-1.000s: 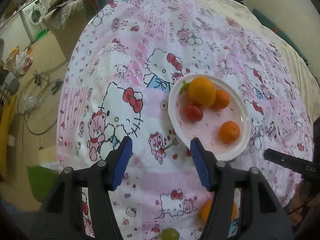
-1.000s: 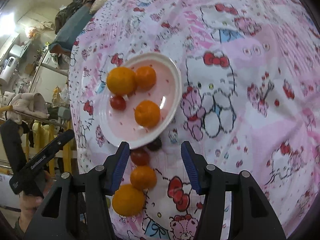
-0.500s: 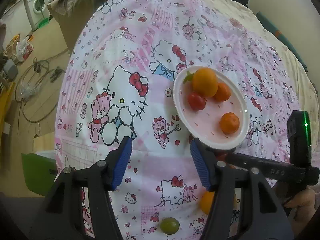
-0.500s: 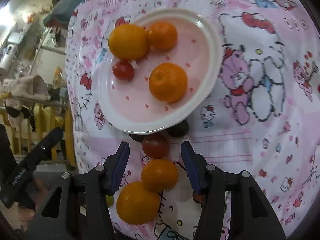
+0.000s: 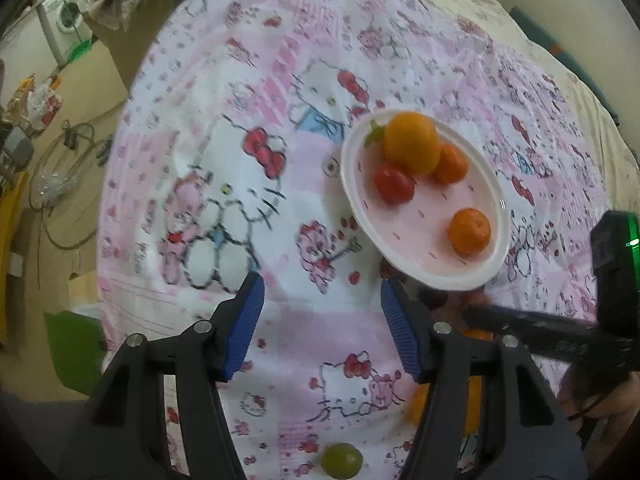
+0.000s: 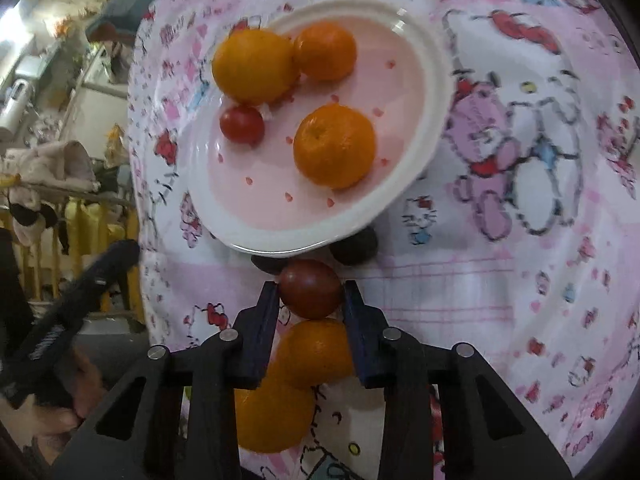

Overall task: Organize fruits
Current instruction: 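Grasp a small dark berry with the left tool while the right tool carries the tomato to the plate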

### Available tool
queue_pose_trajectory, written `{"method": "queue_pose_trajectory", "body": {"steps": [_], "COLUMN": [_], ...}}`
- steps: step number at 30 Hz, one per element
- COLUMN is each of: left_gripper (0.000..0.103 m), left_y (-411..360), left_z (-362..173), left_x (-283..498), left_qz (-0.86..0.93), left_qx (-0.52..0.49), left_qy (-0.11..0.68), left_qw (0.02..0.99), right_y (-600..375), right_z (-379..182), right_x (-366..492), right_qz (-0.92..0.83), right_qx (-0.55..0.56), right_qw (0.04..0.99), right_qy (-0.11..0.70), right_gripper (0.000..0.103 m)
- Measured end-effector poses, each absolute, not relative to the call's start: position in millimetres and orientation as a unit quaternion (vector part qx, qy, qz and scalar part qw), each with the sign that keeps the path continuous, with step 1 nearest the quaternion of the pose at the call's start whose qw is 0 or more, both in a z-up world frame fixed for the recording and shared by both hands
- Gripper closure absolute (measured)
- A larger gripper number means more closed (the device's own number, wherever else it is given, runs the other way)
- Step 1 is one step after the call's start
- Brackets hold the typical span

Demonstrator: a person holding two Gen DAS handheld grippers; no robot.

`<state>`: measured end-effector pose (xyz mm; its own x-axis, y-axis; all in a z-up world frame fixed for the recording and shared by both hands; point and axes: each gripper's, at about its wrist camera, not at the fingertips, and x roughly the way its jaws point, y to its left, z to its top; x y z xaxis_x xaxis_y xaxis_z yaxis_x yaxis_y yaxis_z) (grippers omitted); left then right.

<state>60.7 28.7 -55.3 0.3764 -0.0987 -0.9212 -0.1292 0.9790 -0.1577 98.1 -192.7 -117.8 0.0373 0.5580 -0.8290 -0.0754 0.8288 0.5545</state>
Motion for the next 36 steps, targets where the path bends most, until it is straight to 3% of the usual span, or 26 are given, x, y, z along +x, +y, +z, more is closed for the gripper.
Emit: {"method": "queue_pose_trajectory", "body": {"steps": [12, 15, 18, 23, 25, 36], "left_gripper": [0.047, 0.054, 0.055, 0.069, 0.083, 0.083], "left_y": [-37, -52, -68, -84, -85, -73], "left_z": [-90, -97, -104, -110, -111, -106], "left_x": [68, 77, 85, 95, 97, 94], "left_qz": [-0.055, -0.065, -0.068, -0.056, -0.054, -0.064], "left_qx": [-0.04, -0.039, -0.022, 0.005, 0.0, -0.017], "left_qy": [0.605, 0.613, 0.622, 0.617, 0.618, 0.621], "left_qw": [0.794, 0.787, 0.78, 0.785, 0.784, 0.781], "right_y": [-272, -285, -295, -306, -309, -308], "right_z": [-71, -70, -67, -69, -71, -71], "right_x": [92, 94, 96, 96, 95, 95], "right_qz": [0.189, 0.178, 0.175, 0.167, 0.163, 0.161], "right_qx": [0.252, 0.273, 0.278, 0.288, 0.29, 0.288], "right_qw": [0.748, 0.748, 0.752, 0.752, 0.751, 0.752], "right_qy": [0.584, 0.577, 0.571, 0.569, 0.57, 0.57], "right_gripper": [0.069, 0.069, 0.069, 0.069, 0.069, 0.069]}}
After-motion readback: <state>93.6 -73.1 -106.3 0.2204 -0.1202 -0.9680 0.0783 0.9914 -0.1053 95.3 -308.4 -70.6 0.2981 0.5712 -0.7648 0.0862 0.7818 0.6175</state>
